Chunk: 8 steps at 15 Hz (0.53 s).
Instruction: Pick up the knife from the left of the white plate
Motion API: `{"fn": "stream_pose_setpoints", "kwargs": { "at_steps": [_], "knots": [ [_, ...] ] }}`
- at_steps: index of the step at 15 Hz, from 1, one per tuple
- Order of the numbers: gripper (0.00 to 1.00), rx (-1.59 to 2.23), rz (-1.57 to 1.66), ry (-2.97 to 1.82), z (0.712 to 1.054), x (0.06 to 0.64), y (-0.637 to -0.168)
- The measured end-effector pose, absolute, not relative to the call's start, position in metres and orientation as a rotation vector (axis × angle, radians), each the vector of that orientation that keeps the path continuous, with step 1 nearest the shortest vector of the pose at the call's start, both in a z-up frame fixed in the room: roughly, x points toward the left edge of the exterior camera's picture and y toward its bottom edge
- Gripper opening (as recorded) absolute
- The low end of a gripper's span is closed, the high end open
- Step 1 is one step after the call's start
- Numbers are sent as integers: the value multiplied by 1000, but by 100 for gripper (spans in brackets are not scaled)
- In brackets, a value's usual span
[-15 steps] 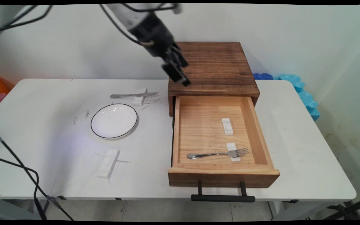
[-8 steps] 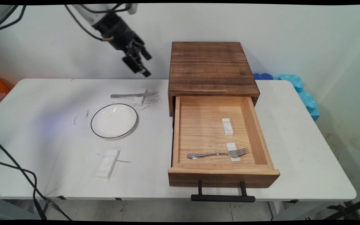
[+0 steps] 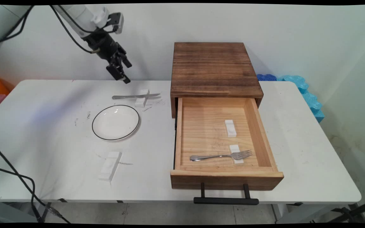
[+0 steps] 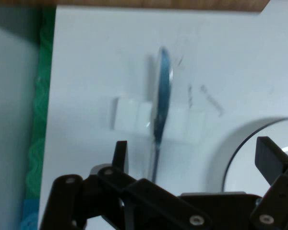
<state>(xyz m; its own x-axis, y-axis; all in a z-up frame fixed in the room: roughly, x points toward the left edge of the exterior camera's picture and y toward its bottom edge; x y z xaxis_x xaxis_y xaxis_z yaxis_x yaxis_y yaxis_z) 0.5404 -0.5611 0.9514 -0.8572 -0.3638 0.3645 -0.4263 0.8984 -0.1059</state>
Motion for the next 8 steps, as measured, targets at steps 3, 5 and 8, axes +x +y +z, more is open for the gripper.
{"fn": "stream_pose_setpoints", "kwargs": {
  "at_steps": [3,5,8],
  "knots": [
    [100,606,261,-2768,932,550,-573],
    [100,624,259,-2784,922,554,-579],
    [100,650,248,-2798,903,558,-589]
  ]
}}
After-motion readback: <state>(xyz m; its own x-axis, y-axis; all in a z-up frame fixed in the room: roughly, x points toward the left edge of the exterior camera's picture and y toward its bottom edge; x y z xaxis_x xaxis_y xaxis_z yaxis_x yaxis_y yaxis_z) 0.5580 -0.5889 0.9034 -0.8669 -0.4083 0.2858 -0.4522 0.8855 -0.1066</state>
